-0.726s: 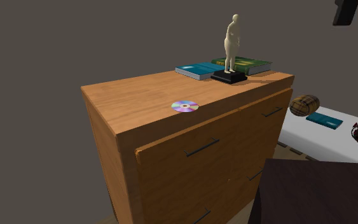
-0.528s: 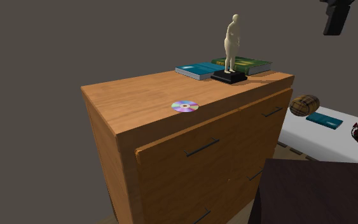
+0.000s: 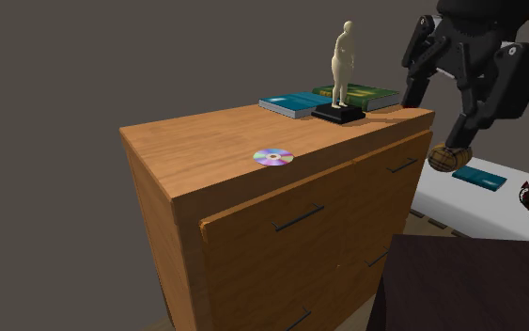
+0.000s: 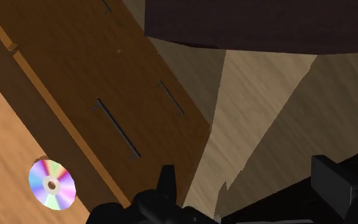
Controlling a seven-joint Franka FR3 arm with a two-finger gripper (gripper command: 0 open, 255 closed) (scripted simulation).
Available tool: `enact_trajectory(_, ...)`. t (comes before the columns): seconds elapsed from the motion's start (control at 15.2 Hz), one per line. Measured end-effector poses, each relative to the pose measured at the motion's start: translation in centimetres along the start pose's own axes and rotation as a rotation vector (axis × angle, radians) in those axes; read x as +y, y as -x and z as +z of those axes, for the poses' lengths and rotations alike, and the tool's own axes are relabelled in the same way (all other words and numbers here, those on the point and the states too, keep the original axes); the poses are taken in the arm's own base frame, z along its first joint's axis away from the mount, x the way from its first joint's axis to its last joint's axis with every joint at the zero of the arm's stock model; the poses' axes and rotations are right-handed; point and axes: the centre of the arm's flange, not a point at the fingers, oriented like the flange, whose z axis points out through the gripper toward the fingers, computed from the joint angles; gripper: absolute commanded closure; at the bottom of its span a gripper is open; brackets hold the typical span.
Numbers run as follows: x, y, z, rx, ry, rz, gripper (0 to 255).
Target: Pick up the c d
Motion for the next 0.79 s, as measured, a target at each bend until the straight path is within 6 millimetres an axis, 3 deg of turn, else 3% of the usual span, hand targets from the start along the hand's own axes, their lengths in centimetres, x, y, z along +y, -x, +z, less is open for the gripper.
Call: enact_trajectory(0.79, 4.6, -4.5, 12.3, 0.017, 0.319, -0.044, 0)
